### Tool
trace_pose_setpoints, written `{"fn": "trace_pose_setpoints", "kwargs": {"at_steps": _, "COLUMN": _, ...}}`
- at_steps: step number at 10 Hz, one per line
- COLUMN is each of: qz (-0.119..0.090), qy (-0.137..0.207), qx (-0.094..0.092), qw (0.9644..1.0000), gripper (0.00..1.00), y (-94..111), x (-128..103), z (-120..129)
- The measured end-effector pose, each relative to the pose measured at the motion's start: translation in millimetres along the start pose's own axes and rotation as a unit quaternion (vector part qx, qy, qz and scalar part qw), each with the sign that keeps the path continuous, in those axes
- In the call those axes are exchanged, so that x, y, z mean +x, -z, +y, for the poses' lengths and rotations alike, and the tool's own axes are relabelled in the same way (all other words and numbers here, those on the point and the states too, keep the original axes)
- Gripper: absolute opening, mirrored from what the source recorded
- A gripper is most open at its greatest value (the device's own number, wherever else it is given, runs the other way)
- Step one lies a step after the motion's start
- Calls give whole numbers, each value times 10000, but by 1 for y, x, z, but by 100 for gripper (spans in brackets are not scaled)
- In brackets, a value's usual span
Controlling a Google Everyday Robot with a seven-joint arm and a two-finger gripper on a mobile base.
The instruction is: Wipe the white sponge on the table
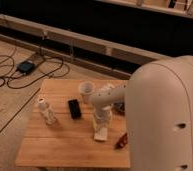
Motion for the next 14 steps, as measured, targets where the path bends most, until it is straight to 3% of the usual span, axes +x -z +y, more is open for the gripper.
{"fn": "trace_pose_setpoints", "kwargs": {"at_steps": 3, "qz": -135, "qy": 42, "qx": 147, "qw": 9998, "gripper": 0, "y": 7, "x": -28, "z": -4}}
{"fn": "trace_pose_setpoints", "kwargs": {"at_steps": 7, "qz": -287, "qy": 250, "qx": 210, "qw": 9991, "gripper": 0, "y": 11, "x": -60, "z": 20}}
{"fn": "trace_pose_setpoints", "kwargs": {"at_steps": 10, "qz": -248, "qy": 543, "qx": 240, "qw": 9979, "gripper": 0, "y": 3, "x": -66, "z": 46}}
{"fn": "trace_pose_setpoints", "kwargs": {"at_steps": 14, "qz": -203, "qy": 896, "qx": 135, "qw": 9957, "gripper": 0, "y": -3, "x": -54, "z": 87}}
